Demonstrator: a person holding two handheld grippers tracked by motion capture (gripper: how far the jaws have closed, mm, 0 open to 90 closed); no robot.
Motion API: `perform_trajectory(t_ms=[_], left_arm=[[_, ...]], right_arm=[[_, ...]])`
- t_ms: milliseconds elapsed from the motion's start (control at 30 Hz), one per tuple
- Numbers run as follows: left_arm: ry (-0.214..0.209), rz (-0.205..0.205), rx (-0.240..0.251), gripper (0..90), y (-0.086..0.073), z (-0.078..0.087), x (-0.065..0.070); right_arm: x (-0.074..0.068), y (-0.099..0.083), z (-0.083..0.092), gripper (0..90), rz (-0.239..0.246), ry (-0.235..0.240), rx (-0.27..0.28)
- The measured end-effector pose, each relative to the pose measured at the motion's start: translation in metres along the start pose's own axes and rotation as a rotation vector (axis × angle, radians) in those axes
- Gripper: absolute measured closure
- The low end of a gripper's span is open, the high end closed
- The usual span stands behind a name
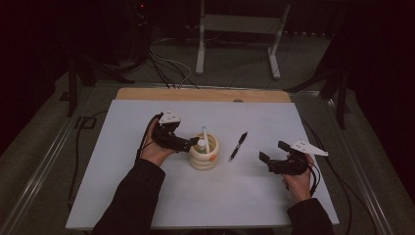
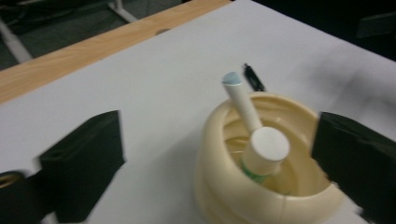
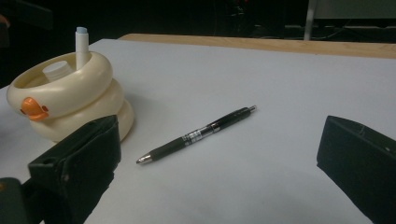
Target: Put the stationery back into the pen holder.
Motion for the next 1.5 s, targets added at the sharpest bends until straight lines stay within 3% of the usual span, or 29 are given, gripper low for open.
perform_trajectory(t_ms=[333, 733, 867, 1033, 1133, 1500], left_arm=[[0.012, 0.050, 0.024, 0.7, -0.011, 0.016, -0.019], [0.080, 0.068, 0.032, 0.0, -0.035, 0.040, -0.039], [0.128, 0.059, 0.031, 0.0, -0.045, 0.047, -0.044], [0.144, 0.055, 0.033, 0.1, -0.054, 0.051, -0.047], [0.172, 0.059, 0.044, 0.1, -0.068, 0.061, -0.050], [0.208, 0.071, 0.066, 0.1, -0.101, 0.083, -0.049]], right_arm=[[0.000, 0.000, 0.000, 0.0, 0.000, 0.000, 0.001], [0.000, 0.000, -0.001, 0.0, 0.002, 0.001, -0.003], [-0.001, 0.000, -0.001, 0.0, 0.003, 0.000, -0.003], [0.000, -0.001, -0.001, 0.0, 0.004, -0.001, -0.003], [0.000, -0.001, -0.001, 0.0, 0.004, 0.000, -0.003], [0.000, 0.000, -0.001, 0.0, 0.000, -0.003, -0.002]])
Point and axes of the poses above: each handheld gripper's, and its own axes: z roughly backward along the jaws, y roughly out of its top, x roughly to its right, the point moved 4 cm from there along -z, roughly forward along the jaws, and after that the axes turned 6 degrees about y, right-handed, at the moved point
